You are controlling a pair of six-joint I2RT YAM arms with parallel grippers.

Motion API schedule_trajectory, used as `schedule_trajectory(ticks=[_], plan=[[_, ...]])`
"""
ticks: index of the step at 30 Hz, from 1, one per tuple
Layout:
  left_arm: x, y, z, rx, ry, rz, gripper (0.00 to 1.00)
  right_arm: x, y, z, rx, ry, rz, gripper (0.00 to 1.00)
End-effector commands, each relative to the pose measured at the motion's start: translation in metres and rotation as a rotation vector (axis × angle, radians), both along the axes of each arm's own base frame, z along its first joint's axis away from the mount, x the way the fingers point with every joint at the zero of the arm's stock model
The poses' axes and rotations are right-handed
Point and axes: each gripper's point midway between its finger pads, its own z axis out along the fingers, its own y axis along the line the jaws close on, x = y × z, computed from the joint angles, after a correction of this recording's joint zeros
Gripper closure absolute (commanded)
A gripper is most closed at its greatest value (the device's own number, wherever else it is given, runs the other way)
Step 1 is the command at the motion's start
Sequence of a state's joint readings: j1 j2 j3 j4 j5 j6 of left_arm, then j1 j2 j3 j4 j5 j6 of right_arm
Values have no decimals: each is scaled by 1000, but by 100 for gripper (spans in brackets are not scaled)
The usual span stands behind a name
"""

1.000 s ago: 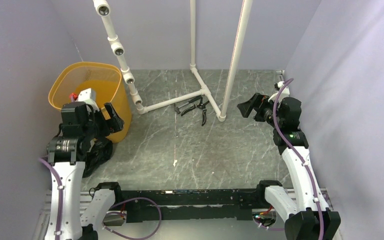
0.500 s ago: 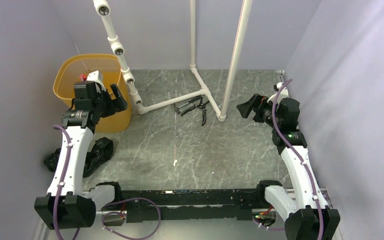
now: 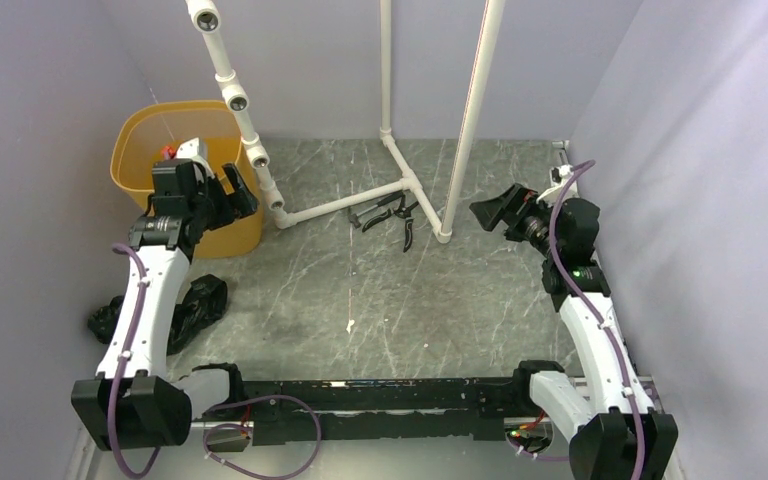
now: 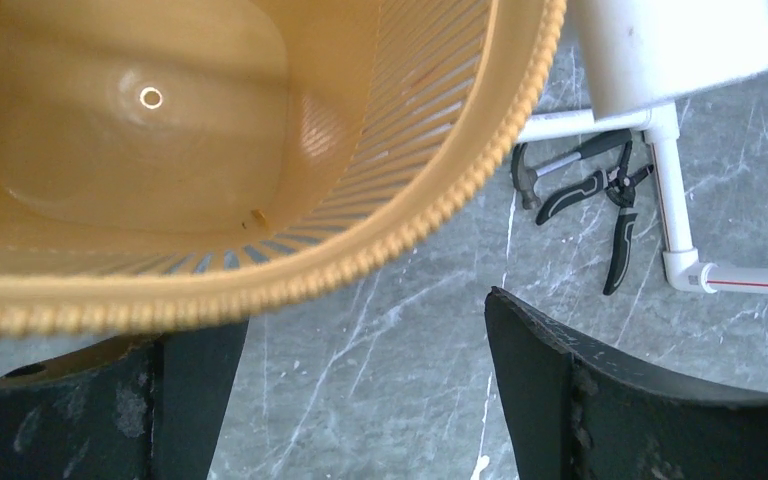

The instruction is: Put the trash bags into the trash bin

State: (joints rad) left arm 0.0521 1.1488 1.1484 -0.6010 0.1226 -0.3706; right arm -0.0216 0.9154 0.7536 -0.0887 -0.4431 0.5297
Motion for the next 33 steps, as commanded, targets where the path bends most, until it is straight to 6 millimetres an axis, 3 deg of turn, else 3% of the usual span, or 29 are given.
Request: schedule_trajectory(ticks=[1, 5, 11, 17, 20, 27, 33], plan=[[-23, -4, 13, -58, -39, 31, 7, -2, 17, 21, 30, -117, 113, 0], [-48, -11, 21, -87, -88, 17, 7, 0, 20, 12, 21, -81, 139, 0], [-84, -14, 14, -84, -62, 10, 7, -12, 45, 24, 78, -126, 324, 0], [-100, 17, 2, 29, -34, 149, 7, -23, 54, 24, 63, -145, 415, 0], [-82, 27, -3, 62, -45, 188, 7, -24, 55, 24, 57, -141, 414, 0], [-8, 60, -11, 197, -65, 272, 7, -24, 52, 25, 44, -123, 390, 0], [47, 61, -5, 190, -207, 257, 7, -25, 46, 23, 3, -110, 358, 0]])
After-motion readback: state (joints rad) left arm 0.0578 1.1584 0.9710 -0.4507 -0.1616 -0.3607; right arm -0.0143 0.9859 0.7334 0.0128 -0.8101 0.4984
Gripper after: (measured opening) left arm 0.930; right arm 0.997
